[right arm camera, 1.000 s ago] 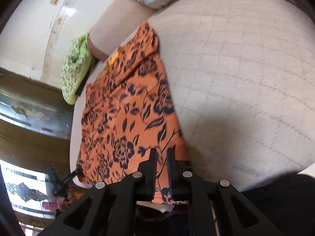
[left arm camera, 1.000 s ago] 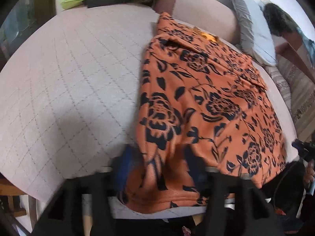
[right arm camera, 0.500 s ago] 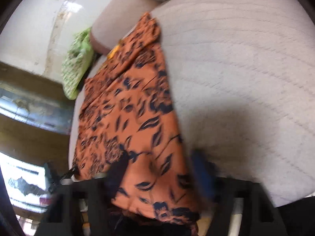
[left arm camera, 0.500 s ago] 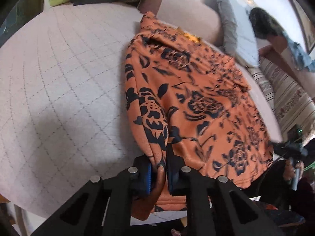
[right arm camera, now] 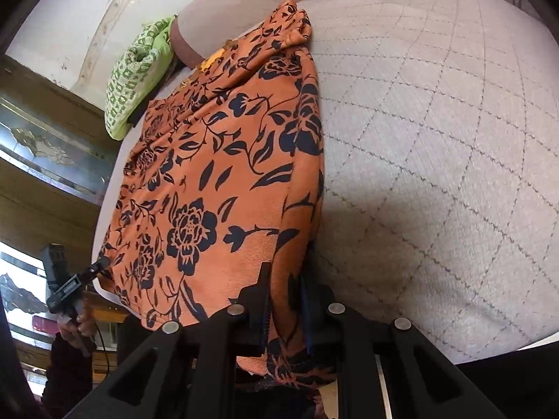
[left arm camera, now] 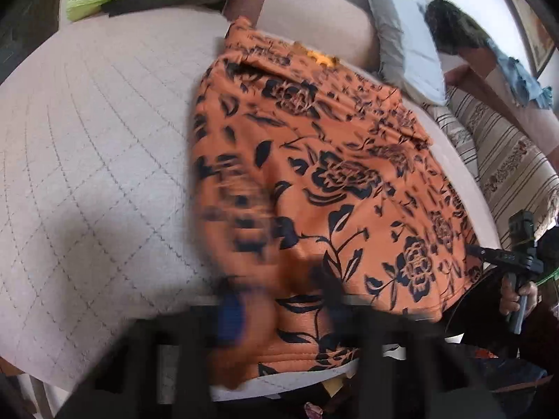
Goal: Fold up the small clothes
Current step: 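Lift the hem with both tools and fold it toward the collar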
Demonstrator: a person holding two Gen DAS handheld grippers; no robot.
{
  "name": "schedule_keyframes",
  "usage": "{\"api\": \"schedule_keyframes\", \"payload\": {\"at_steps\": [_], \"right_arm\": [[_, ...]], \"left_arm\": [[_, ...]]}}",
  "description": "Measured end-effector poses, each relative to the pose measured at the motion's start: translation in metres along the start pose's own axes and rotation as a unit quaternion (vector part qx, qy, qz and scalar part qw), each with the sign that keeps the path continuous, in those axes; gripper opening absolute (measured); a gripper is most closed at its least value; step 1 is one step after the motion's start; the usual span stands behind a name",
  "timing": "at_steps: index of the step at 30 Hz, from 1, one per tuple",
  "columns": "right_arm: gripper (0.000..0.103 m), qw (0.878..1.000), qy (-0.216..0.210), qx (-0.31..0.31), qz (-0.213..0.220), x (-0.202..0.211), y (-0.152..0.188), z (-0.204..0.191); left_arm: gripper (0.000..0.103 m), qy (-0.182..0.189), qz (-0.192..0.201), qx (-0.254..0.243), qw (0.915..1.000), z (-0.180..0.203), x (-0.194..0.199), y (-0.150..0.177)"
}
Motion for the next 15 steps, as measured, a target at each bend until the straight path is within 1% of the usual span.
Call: {"api": "schedule_keyframes", "payload": {"at_steps": [1, 2, 3, 5, 7, 10, 13, 15], "right_arm": [[0.016, 1.0, 0.004, 0.013, -0.002, 0.001, 0.0, -0.003], [0.012, 1.0, 0.009, 0.023, -0.003, 0.002, -0.001, -0.006], [0.01, 1.0, 0.006, 0.029, -0.005, 0.004, 0.0, -0.011], [0.009, 0.999, -0.01, 0.042, 0.0, 0.01, 0.0, -0.026], [0.009, 0.998, -0.035, 0.05, 0.009, 0.021, -0.004, -0.044], [0.009, 0.996, -0.07, 0.054, 0.025, 0.04, -0.014, -0.064], [0.009, 0.991, -0.122, 0.032, 0.046, 0.065, -0.031, -0.075], [0.009, 0.986, -0.155, 0.017, 0.061, 0.079, -0.042, -0.079]], "left_arm": [[0.014, 0.003, -0.001, 0.007, 1.0, -0.002, 0.0, -0.001], [0.011, 0.009, 0.0, 0.011, 0.9999, -0.003, 0.002, -0.001], [0.01, 0.015, -0.001, 0.013, 0.9998, -0.002, 0.005, -0.002], [0.009, 0.017, -0.001, 0.01, 0.9998, 0.0, 0.009, -0.003], [0.009, 0.03, 0.007, 0.014, 0.9994, 0.003, 0.016, -0.009], [0.008, 0.058, 0.034, 0.031, 0.9972, 0.007, 0.033, -0.023], [0.008, 0.076, 0.056, 0.041, 0.9947, 0.009, 0.052, -0.042], [0.008, 0.076, 0.062, 0.041, 0.9943, 0.011, 0.06, -0.057]]}}
Point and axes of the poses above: each gripper's, at about its wrist camera, not at the fingertips, and x roughly against the way its jaws point, z to its right, y to its underside, the point moved 10 cm from there along -x, roughly the way its jaws point, and after that the axes turned 6 degrees about y, right-handed, at the moved point
